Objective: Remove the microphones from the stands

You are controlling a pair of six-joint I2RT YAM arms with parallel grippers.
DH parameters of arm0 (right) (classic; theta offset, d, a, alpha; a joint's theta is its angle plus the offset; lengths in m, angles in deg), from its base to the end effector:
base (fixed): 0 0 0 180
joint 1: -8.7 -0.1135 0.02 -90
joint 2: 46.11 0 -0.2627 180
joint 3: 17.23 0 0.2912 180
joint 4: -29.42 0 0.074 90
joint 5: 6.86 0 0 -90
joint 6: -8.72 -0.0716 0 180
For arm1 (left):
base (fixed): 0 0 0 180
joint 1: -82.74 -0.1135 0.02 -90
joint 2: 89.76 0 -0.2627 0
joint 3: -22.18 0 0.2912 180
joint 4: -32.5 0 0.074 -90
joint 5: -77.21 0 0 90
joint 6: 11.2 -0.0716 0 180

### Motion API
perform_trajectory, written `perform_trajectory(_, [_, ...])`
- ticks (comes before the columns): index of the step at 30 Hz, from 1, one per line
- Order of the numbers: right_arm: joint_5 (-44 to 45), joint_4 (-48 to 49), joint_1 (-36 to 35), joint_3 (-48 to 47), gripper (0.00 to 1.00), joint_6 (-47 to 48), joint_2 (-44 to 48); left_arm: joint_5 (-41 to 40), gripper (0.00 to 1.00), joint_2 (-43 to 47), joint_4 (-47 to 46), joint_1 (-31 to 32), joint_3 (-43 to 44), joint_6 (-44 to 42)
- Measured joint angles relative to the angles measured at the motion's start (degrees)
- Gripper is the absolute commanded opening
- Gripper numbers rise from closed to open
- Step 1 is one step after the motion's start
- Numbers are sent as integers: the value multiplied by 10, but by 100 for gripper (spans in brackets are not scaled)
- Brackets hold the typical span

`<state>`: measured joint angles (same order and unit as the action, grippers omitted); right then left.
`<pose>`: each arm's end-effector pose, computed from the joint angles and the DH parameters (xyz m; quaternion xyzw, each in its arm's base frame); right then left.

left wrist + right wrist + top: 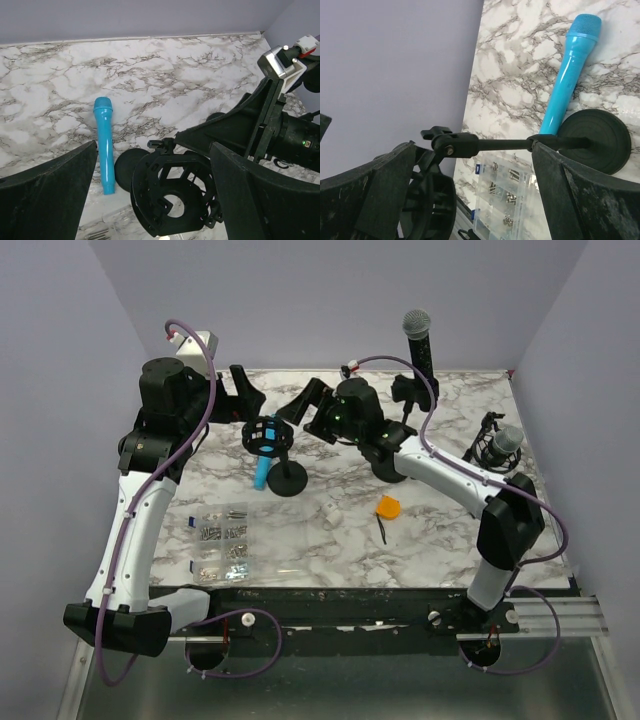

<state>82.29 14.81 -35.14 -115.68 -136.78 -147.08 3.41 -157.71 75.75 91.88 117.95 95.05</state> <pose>0.3599 0.3471 0.3157 0.0773 0.8008 0.4566 0.3798 0.3093 -0.0700 0.4549 0.0363 0.7915 -0.2412 0.5604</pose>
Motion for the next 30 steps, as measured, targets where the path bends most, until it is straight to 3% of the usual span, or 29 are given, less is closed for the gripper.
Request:
perform_trajectory(2, [-17, 1, 9, -3, 91, 0, -8, -2, 93, 0, 0, 0, 0, -2])
perform_trajectory(12, [-89, 25, 24, -4, 91, 5, -33, -2, 93, -2, 0, 0, 0, -4])
perform_trajectory(18, [-117, 47, 24, -4, 100, 7, -42, -2, 93, -3, 0, 0, 0, -4])
perform_trajectory(30, [-157, 70, 27, -4, 97, 25, -42, -1, 93, -5, 0, 0, 0, -4])
